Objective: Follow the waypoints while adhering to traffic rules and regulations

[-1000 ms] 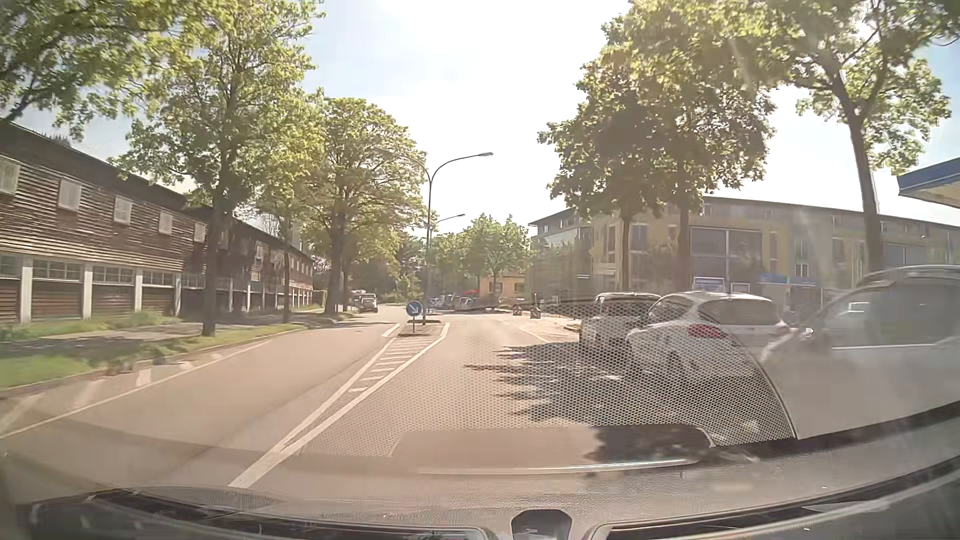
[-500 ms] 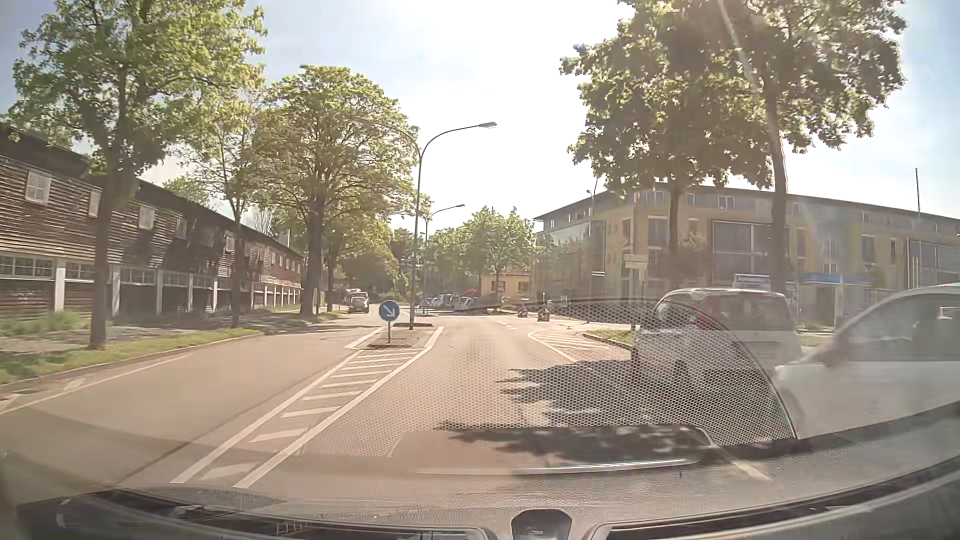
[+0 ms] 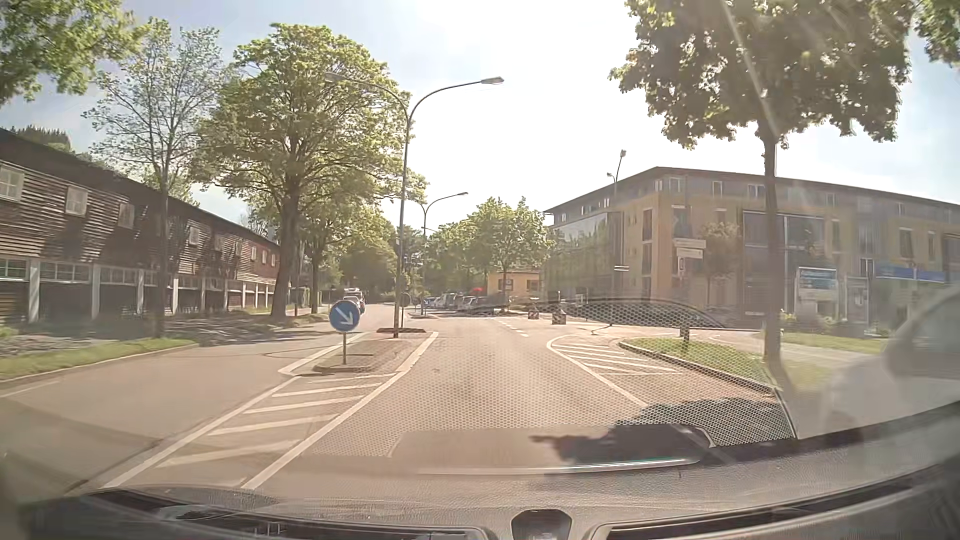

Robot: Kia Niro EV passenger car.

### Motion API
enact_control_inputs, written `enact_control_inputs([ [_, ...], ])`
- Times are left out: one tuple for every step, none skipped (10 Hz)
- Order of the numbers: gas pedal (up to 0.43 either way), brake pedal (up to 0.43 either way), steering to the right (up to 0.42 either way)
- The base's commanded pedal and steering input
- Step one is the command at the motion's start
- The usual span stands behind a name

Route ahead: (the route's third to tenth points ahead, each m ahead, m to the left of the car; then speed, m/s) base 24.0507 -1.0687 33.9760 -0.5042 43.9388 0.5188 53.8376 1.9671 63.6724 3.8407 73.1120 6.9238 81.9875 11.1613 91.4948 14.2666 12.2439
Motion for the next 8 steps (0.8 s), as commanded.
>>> enact_control_inputs([
  [0.087, 0.0, -0.009],
  [0.087, 0.0, -0.009],
  [0.087, 0.0, -0.008],
  [0.087, 0.0, -0.008],
  [0.087, 0.0, -0.008],
  [0.087, 0.0, -0.008],
  [0.087, 0.0, -0.008],
  [0.079, 0.0, -0.008],
])
